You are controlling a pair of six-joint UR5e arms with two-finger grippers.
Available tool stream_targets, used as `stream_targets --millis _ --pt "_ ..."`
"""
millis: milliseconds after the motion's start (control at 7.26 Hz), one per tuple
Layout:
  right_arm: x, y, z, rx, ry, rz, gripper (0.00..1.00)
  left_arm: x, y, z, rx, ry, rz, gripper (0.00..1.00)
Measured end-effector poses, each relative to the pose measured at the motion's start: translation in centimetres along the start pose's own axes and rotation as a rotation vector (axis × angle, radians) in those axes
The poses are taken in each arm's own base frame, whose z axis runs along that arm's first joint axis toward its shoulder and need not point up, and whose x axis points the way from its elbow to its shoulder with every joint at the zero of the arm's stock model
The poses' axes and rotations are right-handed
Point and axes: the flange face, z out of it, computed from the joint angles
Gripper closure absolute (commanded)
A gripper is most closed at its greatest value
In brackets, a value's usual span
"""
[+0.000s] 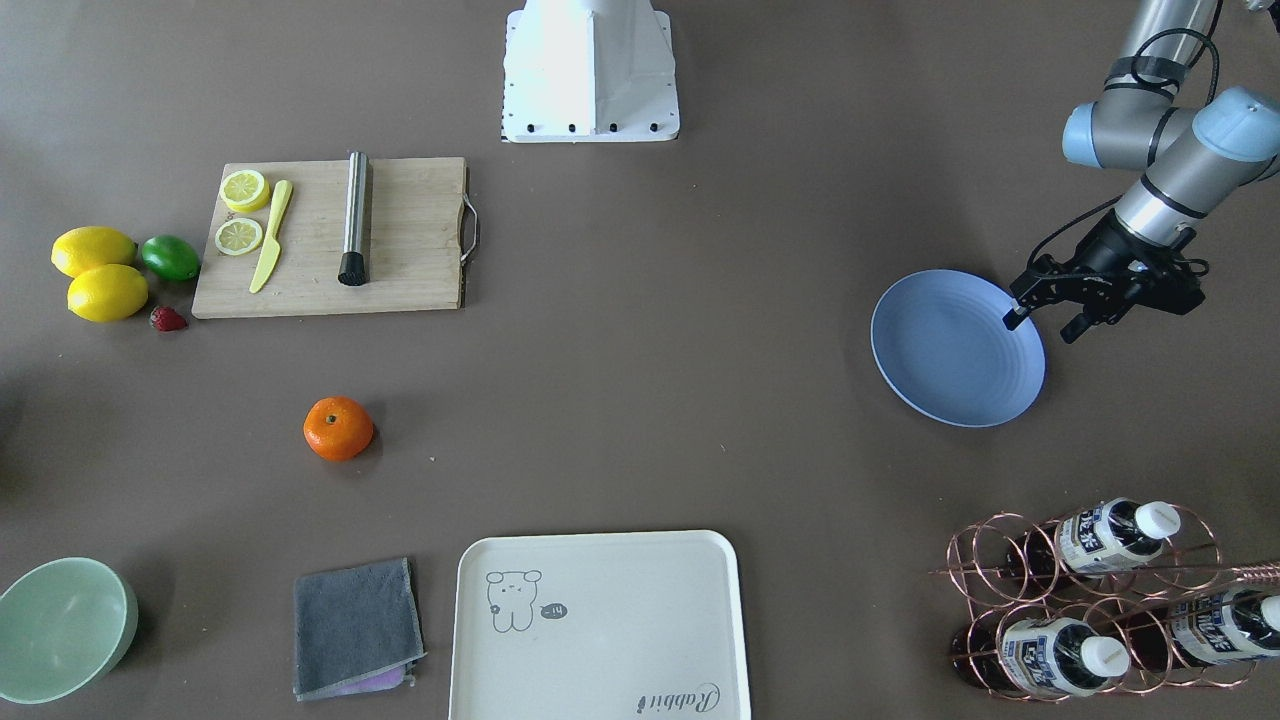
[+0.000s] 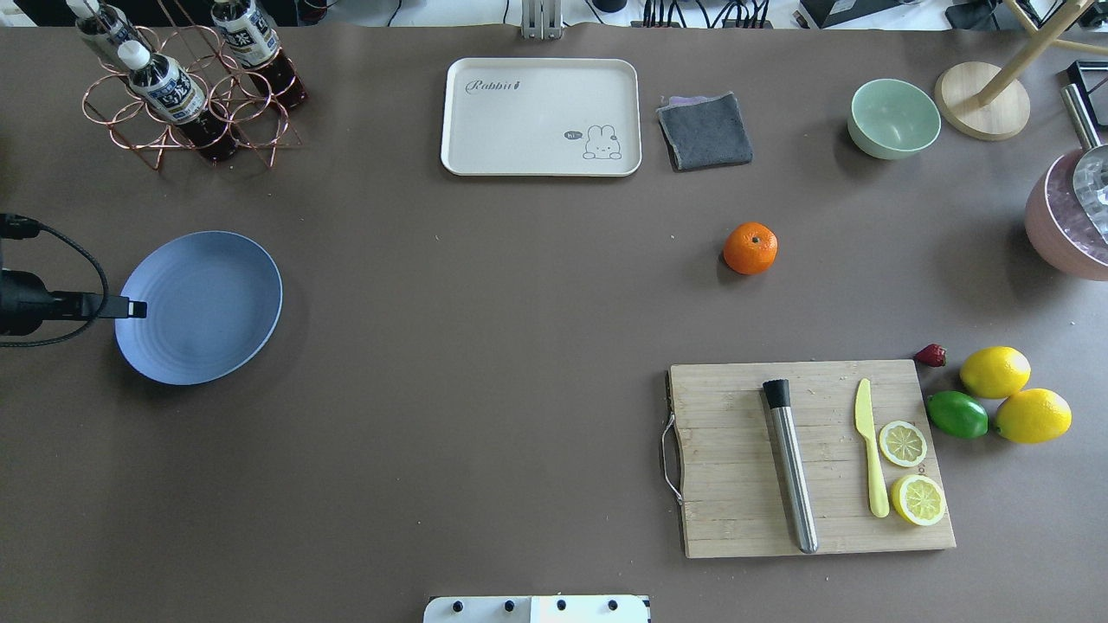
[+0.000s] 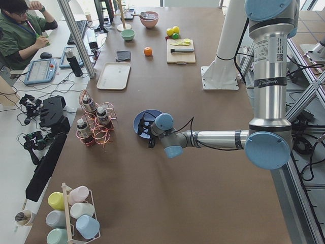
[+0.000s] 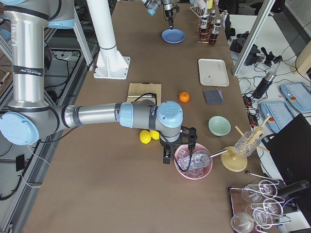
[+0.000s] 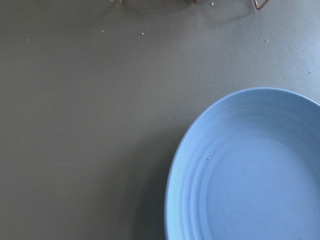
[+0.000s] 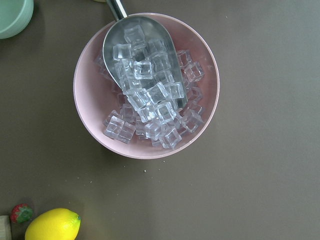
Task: Pick orange to plate
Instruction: 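Move the left arm in beside the blue plate while the right arm starts reaching forward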
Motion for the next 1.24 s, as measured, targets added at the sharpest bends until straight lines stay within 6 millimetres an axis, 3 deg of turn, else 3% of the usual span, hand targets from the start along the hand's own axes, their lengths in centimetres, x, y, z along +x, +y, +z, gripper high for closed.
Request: stream_targets --millis 138,275,1239 --pt "0.0 0.0 0.0 0.000 0.000 0.000 0.00 -0.1 0.1 0.3 -0.002 -0.003 0.001 0.95" --pt "0.1 0.0 0.1 -0.002 0.000 0.002 0.00 -0.1 0.1 0.5 -0.004 -0.005 0.001 1.00" --pt "0.1 0.2 0.1 -0.003 -0.009 0.003 0.00 2.3 -1.2 0.1 -0.065 0.067 -0.003 1.00"
